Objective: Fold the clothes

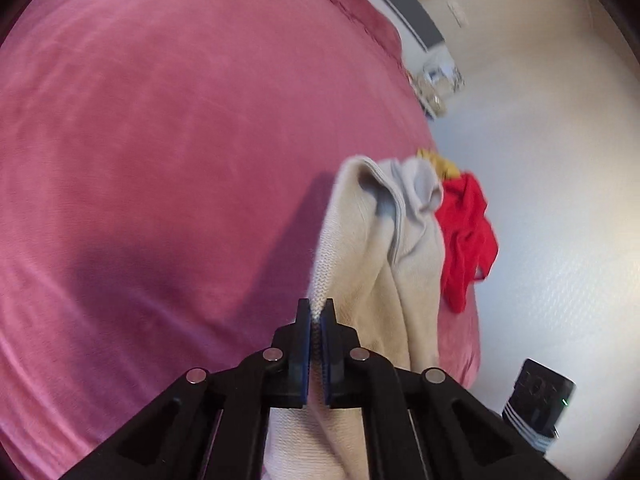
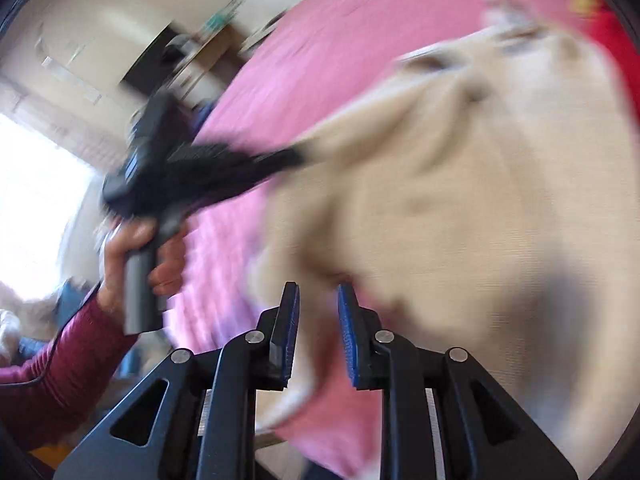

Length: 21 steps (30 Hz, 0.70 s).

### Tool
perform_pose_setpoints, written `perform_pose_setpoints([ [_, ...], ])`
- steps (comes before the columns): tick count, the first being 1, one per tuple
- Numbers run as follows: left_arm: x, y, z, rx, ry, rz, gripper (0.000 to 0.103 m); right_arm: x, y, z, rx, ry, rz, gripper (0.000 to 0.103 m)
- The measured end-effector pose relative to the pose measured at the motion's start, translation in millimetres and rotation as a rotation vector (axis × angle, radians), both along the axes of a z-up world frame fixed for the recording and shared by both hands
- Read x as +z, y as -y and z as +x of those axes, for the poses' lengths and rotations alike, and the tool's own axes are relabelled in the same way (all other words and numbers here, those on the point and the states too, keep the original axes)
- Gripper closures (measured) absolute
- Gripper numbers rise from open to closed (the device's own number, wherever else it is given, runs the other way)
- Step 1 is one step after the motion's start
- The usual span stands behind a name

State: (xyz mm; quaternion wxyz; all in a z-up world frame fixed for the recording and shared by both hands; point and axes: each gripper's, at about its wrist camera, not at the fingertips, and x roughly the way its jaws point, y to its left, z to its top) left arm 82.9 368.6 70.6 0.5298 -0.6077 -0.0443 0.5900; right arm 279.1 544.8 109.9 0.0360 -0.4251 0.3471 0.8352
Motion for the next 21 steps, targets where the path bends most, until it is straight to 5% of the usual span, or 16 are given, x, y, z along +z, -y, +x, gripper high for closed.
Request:
perform_pose_setpoints([
  [6, 6, 64, -38, 0.210, 0.002, -0.014, 0.100, 12, -91, 26, -0.184, 0.084, 0.173, 0.081],
  [13, 2, 125, -52, 0.334, -0.009, -0.054, 0.102, 10, -134, -41, -0.121, 0.059, 0.013, 0.080],
  [16, 4, 138, -56, 0.378, 0.003, -0.025, 0.103, -1, -134, -99, -0.150, 0.069, -0.091, 0.067],
  [21, -8, 128, -58, 0.313, -0.044, -0.094, 0.098, -4, -151, -141, -0.205, 0.144, -0.014, 0.042],
])
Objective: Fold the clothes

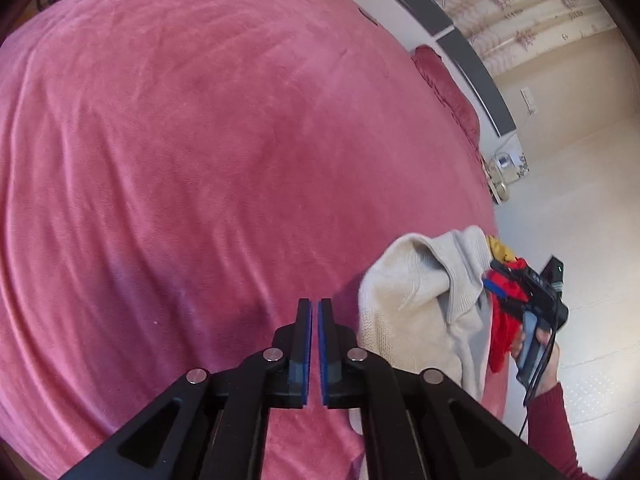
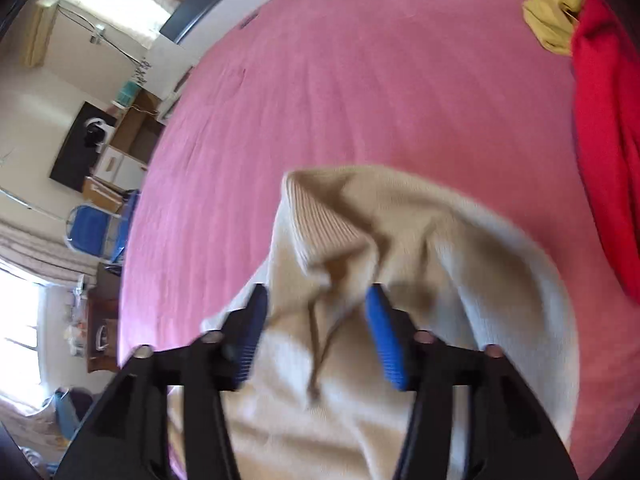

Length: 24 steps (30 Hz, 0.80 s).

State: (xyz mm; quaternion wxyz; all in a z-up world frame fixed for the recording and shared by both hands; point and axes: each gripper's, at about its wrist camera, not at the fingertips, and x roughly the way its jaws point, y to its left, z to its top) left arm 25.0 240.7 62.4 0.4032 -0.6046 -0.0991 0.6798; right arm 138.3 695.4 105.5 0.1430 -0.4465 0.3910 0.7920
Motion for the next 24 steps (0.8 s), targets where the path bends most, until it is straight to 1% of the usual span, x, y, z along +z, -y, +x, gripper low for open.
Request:
perform_pose_setpoints([
  [1, -5, -5, 0, 0.000, 0.014, 0.003, 0.095, -2, -1, -2, 0.022, 0.024, -0.007, 0.042],
  [2, -9, -11, 0, 0.002, 0.024, -0.003, 0.089, -6, 1, -6, 0.060, 0.049, -0.031, 0.042],
  [3, -14, -18, 2, -0.014, 0.044, -0.001, 0.088, -10, 5, -7, 0.091, 0.054, -0.072, 0.042],
  [5, -19, -26, 4, -0.021, 0.061, 0.031, 0.084, -18, 14, -3, 0.127, 0.031, -0.169, 0.042],
  [7, -24, -38, 11, -0.047, 0.067, 0.044, 0.081, -27, 21, 4, 0.126, 0.008, -0.218, 0.042],
  [8, -26, -46, 14, -0.061, 0.077, 0.045, 0.078, -32, 24, 7, 0.125, -0.003, -0.243, 0.042],
  [10, -33, -62, 20, -0.088, 0.119, 0.047, 0.076, -39, 27, 4, 0.120, -0.001, -0.253, 0.042],
  [12, -32, -69, 28, -0.095, 0.145, 0.065, 0.073, -46, 29, -1, 0.112, 0.003, -0.256, 0.042],
  [13, -31, -74, 36, -0.107, 0.135, 0.041, 0.072, -47, 30, -1, 0.113, -0.004, -0.249, 0.042],
  [15, -37, -83, 53, -0.140, 0.097, -0.068, 0.073, -46, 34, 2, 0.128, -0.020, -0.212, 0.042],
  [16, -39, -87, 61, -0.152, 0.080, -0.117, 0.078, -45, 34, -2, 0.140, -0.037, -0.213, 0.044],
  [17, -36, -82, 62, -0.116, 0.085, -0.079, 0.095, -46, 35, -15, 0.148, -0.054, -0.225, 0.057],
  [18, -32, -77, 63, -0.080, 0.090, -0.041, 0.095, -47, 37, -27, 0.154, -0.071, -0.243, 0.066],
  [19, -28, -72, 63, -0.043, 0.094, -0.002, 0.095, -45, 39, -34, 0.163, -0.091, -0.265, 0.069],
  [20, -15, -64, 58, 0.008, 0.082, 0.055, 0.096, -43, 41, -41, 0.171, -0.111, -0.288, 0.072],
  [21, 1, -58, 51, 0.044, 0.061, 0.093, 0.097, -34, 41, -48, 0.173, -0.157, -0.306, 0.075],
  [23, 42, -52, 34, 0.078, -0.039, 0.146, 0.097, -7, 36, -60, 0.162, -0.290, -0.334, 0.076],
  [24, 62, -51, 26, 0.078, -0.094, 0.152, 0.097, 9, 31, -64, 0.149, -0.360, -0.347, 0.076],
])
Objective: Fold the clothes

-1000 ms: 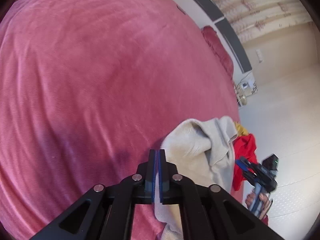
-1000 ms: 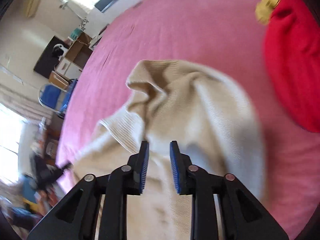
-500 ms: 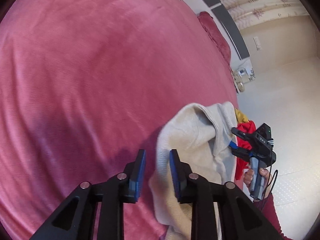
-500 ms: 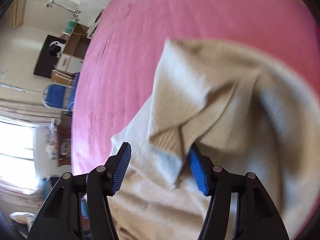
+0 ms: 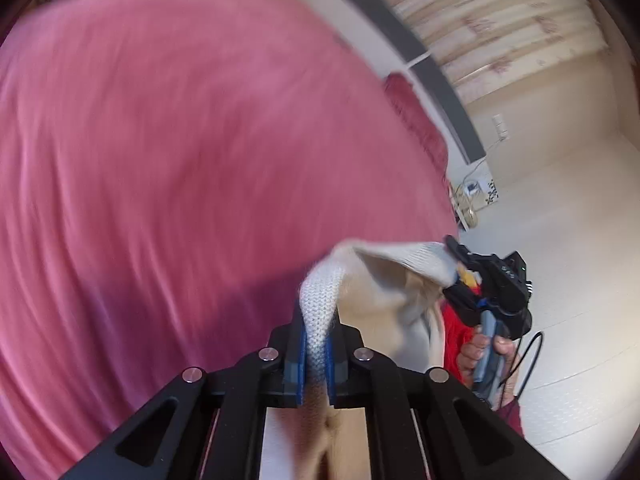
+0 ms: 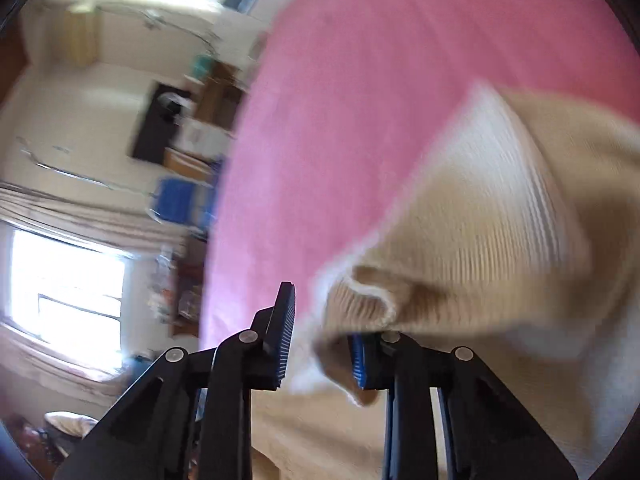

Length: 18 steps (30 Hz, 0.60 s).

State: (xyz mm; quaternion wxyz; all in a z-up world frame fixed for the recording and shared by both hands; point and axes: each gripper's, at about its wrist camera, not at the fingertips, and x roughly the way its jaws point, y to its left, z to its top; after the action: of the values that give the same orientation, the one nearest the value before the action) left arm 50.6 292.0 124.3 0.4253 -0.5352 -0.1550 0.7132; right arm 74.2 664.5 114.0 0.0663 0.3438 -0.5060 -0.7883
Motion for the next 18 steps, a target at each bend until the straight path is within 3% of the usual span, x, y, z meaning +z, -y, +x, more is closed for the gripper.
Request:
perform_pose_setpoints([
  [4, 72, -4, -46, 0.005, -0.167, -0.014, 0.097, 73, -38, -12, -0.112, -0.267, -0.071, 0.076],
  [7, 85, -26, -91, -0.001, -0.250, -0.164, 0.097, 120, -63, -37, -0.183, -0.337, -0.029, 0.076],
  [9, 71, -46, -112, -0.030, -0.238, -0.300, 0.096, 137, -74, -58, -0.225, -0.239, 0.079, 0.074],
  [11, 31, -60, -127, -0.021, -0.154, -0.444, 0.096, 129, -78, -72, -0.171, -0.133, 0.091, 0.070],
  [12, 9, -60, -129, -0.025, -0.094, -0.473, 0.096, 119, -73, -70, -0.124, -0.045, 0.133, 0.058],
  [13, -11, -59, -131, -0.029, -0.038, -0.501, 0.096, 108, -65, -64, -0.072, 0.062, 0.213, 0.053],
  [14, -20, -53, -130, -0.022, -0.037, -0.506, 0.096, 96, -58, -53, -0.025, 0.135, 0.260, 0.051],
  [18, -42, -40, -116, -0.025, -0.007, -0.481, 0.095, 42, -44, 30, 0.066, 0.327, 0.369, 0.049],
])
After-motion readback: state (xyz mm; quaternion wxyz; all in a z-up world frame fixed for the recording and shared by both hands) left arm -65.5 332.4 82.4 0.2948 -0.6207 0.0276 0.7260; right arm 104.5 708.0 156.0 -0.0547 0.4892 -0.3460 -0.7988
